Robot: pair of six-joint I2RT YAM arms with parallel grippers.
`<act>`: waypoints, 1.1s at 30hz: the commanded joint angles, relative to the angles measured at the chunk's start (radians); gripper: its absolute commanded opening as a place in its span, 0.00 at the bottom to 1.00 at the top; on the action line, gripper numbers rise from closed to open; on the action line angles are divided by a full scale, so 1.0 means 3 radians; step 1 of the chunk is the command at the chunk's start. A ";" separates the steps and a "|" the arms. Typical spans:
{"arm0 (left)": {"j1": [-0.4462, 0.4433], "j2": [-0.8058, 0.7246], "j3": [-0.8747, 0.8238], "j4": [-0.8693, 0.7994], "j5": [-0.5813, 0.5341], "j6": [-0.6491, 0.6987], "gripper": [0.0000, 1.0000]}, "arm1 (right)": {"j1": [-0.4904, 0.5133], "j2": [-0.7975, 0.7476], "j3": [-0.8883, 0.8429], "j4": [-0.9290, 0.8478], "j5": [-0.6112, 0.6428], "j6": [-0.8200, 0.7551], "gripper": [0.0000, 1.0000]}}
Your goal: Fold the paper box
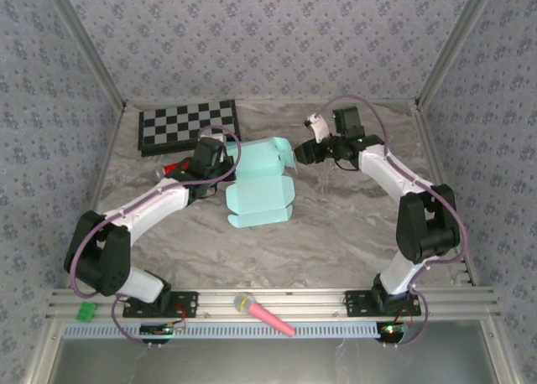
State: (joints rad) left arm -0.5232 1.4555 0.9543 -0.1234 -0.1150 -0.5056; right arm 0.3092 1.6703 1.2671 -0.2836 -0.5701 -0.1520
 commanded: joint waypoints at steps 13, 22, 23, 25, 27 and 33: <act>0.0017 0.0145 0.0219 0.0023 0.0086 -0.0043 0.00 | 0.0237 0.0250 0.0332 -0.0335 -0.0358 -0.0245 0.51; 0.0011 0.0149 0.0230 0.0010 0.0089 -0.0038 0.00 | 0.0333 0.0362 0.0435 -0.0342 -0.0419 -0.0209 0.50; 0.0016 0.0151 0.0230 0.0007 0.0088 -0.0041 0.00 | 0.0340 0.0373 0.0444 -0.0343 -0.0432 -0.0204 0.49; 0.0014 0.0157 0.0224 -0.0003 0.0072 -0.0042 0.00 | 0.0354 0.0379 0.0459 -0.0369 -0.0457 -0.0218 0.48; 0.0019 0.0163 0.0221 -0.0018 0.0036 -0.0053 0.00 | 0.0367 0.0385 0.0468 -0.0405 -0.0482 -0.0238 0.46; 0.0020 0.0162 0.0204 -0.0059 -0.0058 -0.0074 0.00 | 0.0388 0.0369 0.0483 -0.0496 -0.0528 -0.0285 0.38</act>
State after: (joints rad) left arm -0.5159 1.4956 0.9791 -0.1543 -0.1310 -0.5137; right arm 0.4088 1.7725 1.3800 -0.3950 -0.6792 -0.2184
